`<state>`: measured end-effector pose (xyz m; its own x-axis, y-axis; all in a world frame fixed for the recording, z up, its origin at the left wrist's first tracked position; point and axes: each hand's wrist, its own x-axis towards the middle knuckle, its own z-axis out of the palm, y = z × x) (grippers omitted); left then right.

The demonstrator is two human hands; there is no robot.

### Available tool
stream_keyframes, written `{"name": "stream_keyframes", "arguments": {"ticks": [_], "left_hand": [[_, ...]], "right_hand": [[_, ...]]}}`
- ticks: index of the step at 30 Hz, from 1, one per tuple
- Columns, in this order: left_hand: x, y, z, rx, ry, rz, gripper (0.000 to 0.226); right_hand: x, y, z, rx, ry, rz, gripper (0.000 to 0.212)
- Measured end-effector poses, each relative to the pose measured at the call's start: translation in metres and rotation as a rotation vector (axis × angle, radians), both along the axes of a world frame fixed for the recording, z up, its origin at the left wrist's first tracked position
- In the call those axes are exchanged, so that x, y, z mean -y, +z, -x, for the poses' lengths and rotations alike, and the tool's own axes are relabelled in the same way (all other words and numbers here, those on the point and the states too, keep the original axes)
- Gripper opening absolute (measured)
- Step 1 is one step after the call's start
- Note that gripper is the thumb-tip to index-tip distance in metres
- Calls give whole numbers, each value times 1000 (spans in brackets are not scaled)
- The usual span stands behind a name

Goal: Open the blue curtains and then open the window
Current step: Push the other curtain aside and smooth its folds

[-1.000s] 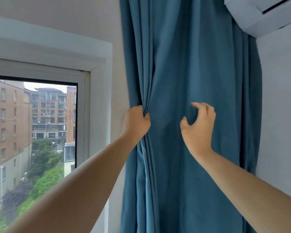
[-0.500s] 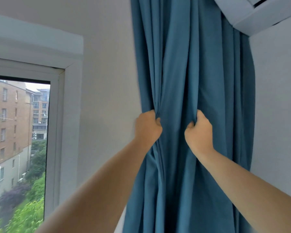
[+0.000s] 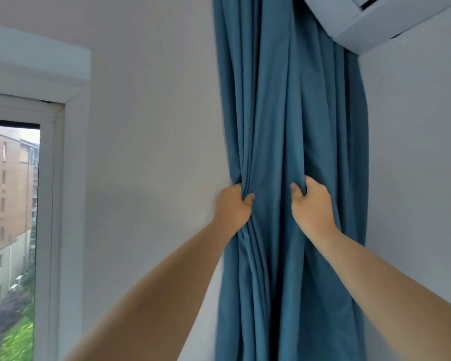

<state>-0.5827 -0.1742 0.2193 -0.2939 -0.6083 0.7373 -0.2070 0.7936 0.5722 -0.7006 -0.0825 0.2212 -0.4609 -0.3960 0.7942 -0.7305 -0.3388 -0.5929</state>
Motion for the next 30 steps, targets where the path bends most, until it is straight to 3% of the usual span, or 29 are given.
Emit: {"name": "stream_keyframes", "arguments": {"ticks": [6, 9, 12, 15, 20, 23, 26, 30], "left_hand": [[-18, -58, -15, -23, -31, -26, 14], [-26, -74, -21, -50, -34, -90, 32], [-32, -78, -28, -52, -34, -136, 35], [-36, -77, -34, -25, -11, -124, 36], [-42, -77, -37, 118, 79, -30, 39], [-44, -80, -43, 248, 109, 55, 17], [-45, -88, -53, 358, 79, 115, 42], [-37, -95, -66, 195, 191, 328, 47]], "right_hand": [[-5, 5, -25, 84, 175, -174, 34], [-9, 7, -41, 107, 289, -250, 41], [-11, 9, -53, 116, 360, -293, 31], [-7, 14, -64, 138, 373, -257, 44], [2, 18, -79, 111, 310, -230, 42], [6, 18, -80, 70, 202, -232, 35], [6, 18, -75, 71, 172, -223, 26], [5, 16, -66, 33, 175, -223, 19]]}}
